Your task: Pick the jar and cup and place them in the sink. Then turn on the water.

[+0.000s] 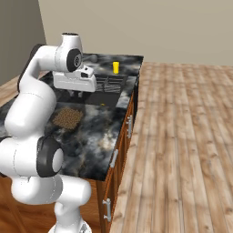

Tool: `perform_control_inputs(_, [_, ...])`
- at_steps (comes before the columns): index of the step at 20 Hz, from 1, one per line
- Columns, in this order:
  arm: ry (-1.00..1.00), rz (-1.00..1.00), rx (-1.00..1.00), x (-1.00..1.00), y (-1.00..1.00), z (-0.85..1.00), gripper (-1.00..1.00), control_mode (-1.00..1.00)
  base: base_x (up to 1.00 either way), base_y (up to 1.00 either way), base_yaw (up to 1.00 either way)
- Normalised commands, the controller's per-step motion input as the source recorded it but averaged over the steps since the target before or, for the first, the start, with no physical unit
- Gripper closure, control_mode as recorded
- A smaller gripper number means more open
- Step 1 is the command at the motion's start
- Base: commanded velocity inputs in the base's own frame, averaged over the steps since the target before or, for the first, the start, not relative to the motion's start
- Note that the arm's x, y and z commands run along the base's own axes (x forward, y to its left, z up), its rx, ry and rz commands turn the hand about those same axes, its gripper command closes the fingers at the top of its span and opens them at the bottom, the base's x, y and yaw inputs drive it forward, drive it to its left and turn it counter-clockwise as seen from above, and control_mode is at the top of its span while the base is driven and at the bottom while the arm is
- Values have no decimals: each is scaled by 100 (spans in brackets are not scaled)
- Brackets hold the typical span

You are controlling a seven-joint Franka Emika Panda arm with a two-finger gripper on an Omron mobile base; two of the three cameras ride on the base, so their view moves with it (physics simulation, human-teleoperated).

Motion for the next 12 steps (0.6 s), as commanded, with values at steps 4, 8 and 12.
perform_control_inputs(4, [4,0,0,-6,0,21,100,-100,0,0,0])
perform_control_inputs(8, [5,0,0,-4,0,9,100,-100,0,0,0])
perform_control_inputs(12, [5,0,0,-5,0,6,100,-100,0,0,0])
